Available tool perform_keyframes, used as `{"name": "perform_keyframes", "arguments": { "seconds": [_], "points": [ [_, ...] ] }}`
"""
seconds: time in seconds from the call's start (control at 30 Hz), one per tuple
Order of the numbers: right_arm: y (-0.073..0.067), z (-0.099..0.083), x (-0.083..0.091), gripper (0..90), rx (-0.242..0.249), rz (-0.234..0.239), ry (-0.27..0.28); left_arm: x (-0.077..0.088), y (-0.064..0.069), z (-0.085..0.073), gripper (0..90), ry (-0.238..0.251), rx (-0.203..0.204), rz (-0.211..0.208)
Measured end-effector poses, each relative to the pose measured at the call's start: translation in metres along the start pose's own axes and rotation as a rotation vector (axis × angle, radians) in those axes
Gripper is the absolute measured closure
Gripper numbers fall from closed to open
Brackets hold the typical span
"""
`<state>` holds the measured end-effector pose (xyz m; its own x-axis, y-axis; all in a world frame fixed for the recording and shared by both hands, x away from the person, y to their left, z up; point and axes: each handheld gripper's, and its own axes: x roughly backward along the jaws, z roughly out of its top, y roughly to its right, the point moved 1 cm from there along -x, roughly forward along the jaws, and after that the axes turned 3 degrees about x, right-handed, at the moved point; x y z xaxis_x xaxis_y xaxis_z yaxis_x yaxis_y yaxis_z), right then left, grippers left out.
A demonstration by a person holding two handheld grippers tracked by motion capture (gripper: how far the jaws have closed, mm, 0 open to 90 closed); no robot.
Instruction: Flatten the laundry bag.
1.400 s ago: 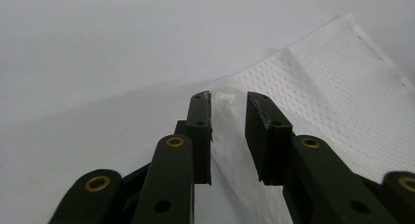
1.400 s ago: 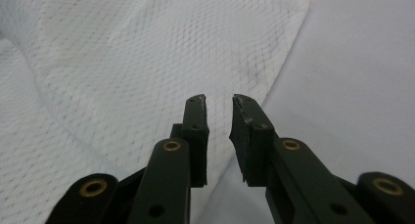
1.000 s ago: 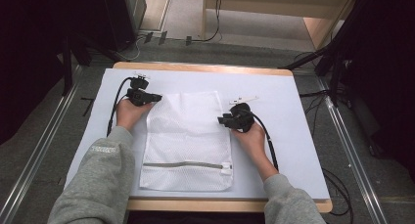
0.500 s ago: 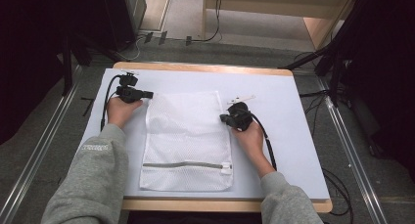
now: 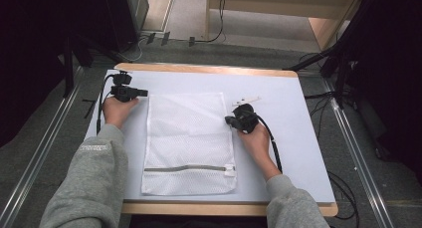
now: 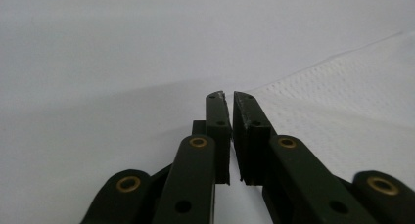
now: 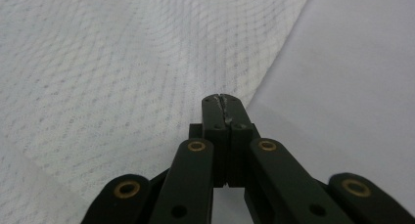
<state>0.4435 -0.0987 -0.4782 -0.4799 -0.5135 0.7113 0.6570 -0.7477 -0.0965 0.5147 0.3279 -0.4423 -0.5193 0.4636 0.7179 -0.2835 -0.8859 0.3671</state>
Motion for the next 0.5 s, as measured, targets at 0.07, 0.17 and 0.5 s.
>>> {"name": "perform_keyframes", "arguments": {
  "seconds": [0.07,0.17,0.5],
  "points": [
    [0.002,0.000,0.002,90.0,-0.011,-0.005,-0.006,0.004,0.002,-0.002,82.0,-0.019,-0.016,-0.011],
    [0.004,0.001,0.007,90.0,-0.032,0.006,0.024,0.010,0.008,-0.007,79.9,-0.026,-0.041,-0.030],
    [0.005,0.007,-0.012,71.0,-0.044,-0.001,0.053,0.023,0.028,-0.031,71.0,-0.029,-0.094,-0.066]
  ]
}}
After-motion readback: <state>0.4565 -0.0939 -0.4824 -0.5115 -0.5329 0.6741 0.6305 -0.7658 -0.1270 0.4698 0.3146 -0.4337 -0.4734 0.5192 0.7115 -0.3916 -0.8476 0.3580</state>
